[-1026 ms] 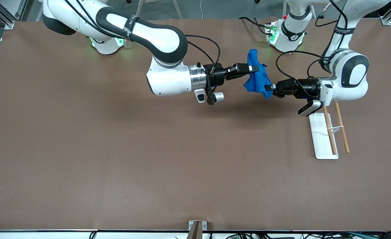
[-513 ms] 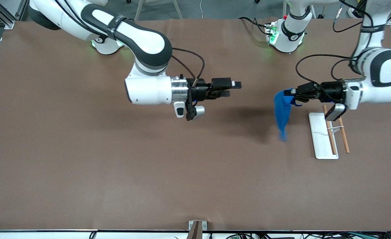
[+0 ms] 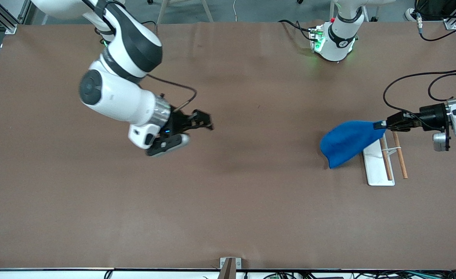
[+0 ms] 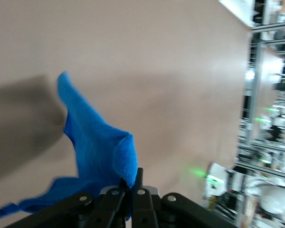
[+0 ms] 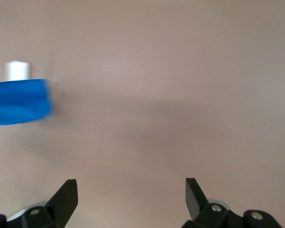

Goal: Right arm passes towel to left arm to hang
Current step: 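Drape the towel over the wooden dowels while the right gripper withdraws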

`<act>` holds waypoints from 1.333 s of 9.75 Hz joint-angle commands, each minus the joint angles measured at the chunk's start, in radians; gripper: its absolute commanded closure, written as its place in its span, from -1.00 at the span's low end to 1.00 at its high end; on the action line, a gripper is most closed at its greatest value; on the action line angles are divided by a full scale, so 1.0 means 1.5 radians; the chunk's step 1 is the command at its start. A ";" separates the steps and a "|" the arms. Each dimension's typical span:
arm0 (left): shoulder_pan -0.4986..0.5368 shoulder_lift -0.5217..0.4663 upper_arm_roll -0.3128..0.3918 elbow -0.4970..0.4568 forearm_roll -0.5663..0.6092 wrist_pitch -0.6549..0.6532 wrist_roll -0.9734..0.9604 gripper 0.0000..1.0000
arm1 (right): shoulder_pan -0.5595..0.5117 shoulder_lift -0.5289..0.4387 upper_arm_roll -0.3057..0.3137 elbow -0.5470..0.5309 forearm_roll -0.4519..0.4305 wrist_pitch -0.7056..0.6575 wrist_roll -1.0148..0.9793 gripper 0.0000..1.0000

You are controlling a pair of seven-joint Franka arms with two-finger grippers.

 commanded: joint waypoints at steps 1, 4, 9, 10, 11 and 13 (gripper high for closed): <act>0.000 0.049 0.027 0.051 0.096 0.038 0.011 0.99 | 0.036 -0.084 -0.154 -0.068 -0.043 -0.004 0.010 -1.00; 0.014 0.069 0.074 0.077 0.153 0.063 0.032 0.99 | 0.046 -0.129 -0.319 -0.037 -0.099 -0.082 -0.144 -1.00; 0.028 0.099 0.109 0.114 0.266 0.142 0.068 0.96 | 0.028 -0.262 -0.408 -0.020 -0.101 -0.263 -0.123 -1.00; 0.028 0.099 0.109 0.114 0.265 0.144 0.055 0.27 | 0.027 -0.291 -0.408 -0.031 -0.113 -0.277 -0.121 -1.00; 0.028 0.099 0.109 0.114 0.266 0.145 0.057 -0.99 | 0.024 -0.305 -0.407 -0.038 -0.129 -0.307 -0.148 -1.00; 0.022 0.096 0.107 0.126 0.269 0.148 0.054 -1.00 | 0.018 -0.315 -0.416 -0.061 -0.133 -0.331 -0.145 -1.00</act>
